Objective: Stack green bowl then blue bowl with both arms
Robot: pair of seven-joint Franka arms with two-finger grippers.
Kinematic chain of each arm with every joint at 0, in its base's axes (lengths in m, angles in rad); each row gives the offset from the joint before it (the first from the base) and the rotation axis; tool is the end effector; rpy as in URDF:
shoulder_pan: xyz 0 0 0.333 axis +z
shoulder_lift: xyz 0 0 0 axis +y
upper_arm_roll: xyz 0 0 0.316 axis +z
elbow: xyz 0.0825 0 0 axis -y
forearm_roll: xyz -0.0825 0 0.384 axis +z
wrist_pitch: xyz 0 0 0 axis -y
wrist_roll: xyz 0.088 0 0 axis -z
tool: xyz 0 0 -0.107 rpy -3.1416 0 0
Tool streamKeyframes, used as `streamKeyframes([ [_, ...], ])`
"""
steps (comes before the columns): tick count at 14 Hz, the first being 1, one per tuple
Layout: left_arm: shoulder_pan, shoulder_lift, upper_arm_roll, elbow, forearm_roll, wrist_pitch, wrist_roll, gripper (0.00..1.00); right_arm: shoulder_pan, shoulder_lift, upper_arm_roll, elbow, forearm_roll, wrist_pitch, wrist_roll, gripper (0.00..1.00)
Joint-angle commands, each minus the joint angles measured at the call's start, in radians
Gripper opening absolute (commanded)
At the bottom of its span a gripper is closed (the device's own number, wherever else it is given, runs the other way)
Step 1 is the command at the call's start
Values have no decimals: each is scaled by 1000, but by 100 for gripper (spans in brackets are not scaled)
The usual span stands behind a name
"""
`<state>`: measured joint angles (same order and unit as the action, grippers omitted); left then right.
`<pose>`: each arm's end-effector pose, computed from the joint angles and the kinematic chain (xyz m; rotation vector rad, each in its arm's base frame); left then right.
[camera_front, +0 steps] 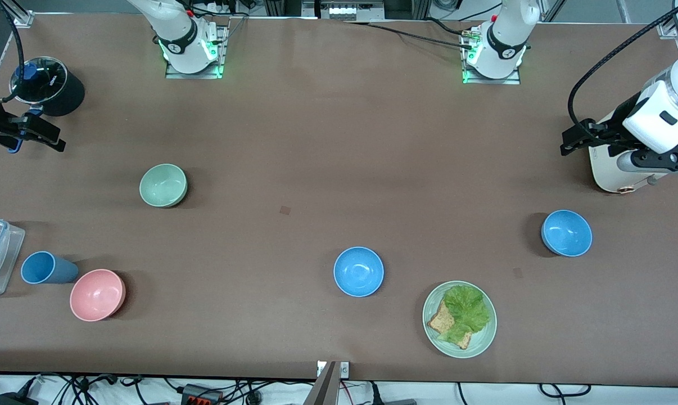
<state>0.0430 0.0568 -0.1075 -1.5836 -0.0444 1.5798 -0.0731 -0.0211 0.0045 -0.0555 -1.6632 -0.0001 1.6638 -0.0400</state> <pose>0.5690 -0.0398 0.5876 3.0938 0.0160 -0.0984 0.5600 -0.0429 0.5862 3.1409 -0.0575 -0.0061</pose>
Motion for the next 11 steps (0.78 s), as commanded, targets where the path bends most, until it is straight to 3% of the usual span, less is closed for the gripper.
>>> streamKeyframes([
  [1,8,15,-3,31,-22,14,3,100,-13,-5,5,-4,-3,10,-11,100],
  [11,5,17,-4,36,-6,12,13,100,-28,61,-3,26,2,37,-11,100],
])
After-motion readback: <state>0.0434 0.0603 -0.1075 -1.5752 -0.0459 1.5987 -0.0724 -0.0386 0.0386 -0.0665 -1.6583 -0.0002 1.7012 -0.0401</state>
